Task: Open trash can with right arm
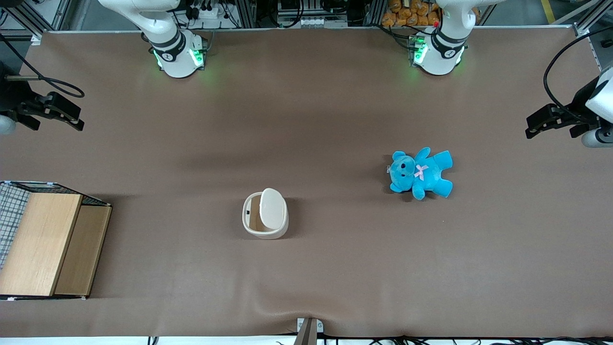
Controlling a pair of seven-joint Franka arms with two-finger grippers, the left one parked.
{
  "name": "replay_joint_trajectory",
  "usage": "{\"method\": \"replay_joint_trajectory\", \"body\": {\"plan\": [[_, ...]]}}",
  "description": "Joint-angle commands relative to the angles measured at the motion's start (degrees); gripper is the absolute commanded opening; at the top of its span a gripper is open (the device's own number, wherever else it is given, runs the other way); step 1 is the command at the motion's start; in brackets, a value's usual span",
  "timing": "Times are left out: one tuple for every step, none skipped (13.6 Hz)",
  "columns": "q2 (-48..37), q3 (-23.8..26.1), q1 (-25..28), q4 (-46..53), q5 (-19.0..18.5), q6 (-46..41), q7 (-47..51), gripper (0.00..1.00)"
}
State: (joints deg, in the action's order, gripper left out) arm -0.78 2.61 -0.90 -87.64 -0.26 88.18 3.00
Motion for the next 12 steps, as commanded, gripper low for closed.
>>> {"method": "replay_joint_trajectory", "body": {"plan": [[0.52,-0.23,0.37,0.89,-0.09,-0.03,-1.06,1.0],[0.6,-0.23,0.28,0.89,-0.09,0.06,-2.8,1.0],[0.95,-0.23,0.19,0.89,-0.09,0.23,-4.3,1.0],[0.87,-0.32,0.37,0.89,-0.26,-0.03,-3.79,1.0],[0.87,-0.24,0.54,0.98,-0.61,-0.2,-3.44,1.0],[0.95,-0.32,0.37,0.89,-0.44,-0.12,-3.35,1.0],[0.96,-0.32,0.37,0.89,-0.44,-0.12,-3.26,1.0],[1.04,-0.32,0.37,0.98,-0.53,-0.12,-3.26,1.0],[1.04,-0.32,0.46,0.98,-0.79,0.06,-3.52,1.0],[1.13,-0.32,0.54,1.07,-0.79,-0.11,-3.44,1.0],[1.13,-0.32,0.46,1.07,-0.7,-0.29,-3.35,1.0],[1.13,-0.32,0.28,1.07,-0.7,-0.38,-3.26,1.0]]}}
